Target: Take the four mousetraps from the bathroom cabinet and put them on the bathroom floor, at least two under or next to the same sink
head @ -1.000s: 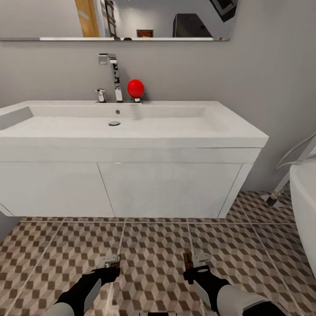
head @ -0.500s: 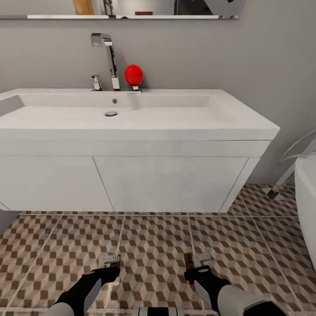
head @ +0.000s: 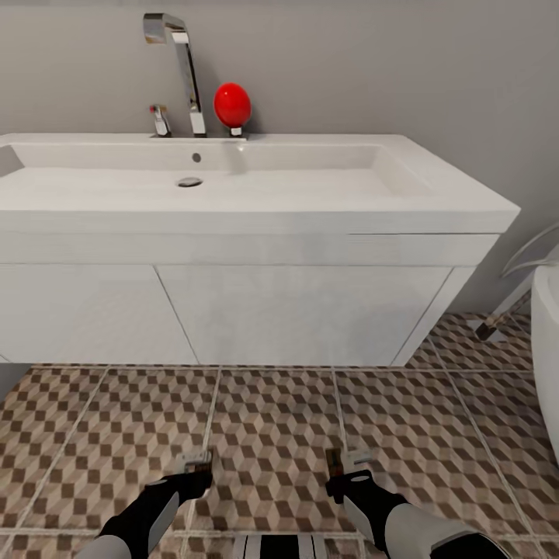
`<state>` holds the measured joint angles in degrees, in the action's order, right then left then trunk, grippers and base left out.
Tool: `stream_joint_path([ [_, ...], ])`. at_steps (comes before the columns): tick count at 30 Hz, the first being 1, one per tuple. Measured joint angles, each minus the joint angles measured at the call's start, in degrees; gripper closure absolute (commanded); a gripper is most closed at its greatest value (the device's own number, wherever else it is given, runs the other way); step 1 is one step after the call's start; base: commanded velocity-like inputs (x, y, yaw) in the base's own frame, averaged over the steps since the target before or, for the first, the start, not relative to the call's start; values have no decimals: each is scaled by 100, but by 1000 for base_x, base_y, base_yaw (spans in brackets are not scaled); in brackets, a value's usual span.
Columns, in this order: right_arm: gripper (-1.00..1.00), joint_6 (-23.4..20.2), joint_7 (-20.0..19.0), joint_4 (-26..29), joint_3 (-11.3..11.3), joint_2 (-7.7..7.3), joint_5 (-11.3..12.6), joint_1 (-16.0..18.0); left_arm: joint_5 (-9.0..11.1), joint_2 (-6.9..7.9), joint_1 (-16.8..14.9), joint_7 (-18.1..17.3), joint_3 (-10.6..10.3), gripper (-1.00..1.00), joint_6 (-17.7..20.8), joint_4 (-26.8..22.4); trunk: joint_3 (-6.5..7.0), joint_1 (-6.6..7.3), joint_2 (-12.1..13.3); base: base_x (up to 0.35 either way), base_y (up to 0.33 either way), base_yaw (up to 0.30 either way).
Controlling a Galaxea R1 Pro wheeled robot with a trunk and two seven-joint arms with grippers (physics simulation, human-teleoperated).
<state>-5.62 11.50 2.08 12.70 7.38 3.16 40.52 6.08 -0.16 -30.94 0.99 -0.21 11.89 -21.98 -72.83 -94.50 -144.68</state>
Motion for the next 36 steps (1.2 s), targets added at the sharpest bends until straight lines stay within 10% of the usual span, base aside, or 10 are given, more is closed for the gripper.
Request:
stream_joint_path([
  [18,100,7,0,0,0,5,0,0,-6,5,0,-1,0,100,-68,-31,-399,-46,-24,0,0,0],
  [36,100,7,-1,0,0,6,0,0,-7,8,0,19,0,100,-86,-40,-488,-57,-30,0,0,0],
])
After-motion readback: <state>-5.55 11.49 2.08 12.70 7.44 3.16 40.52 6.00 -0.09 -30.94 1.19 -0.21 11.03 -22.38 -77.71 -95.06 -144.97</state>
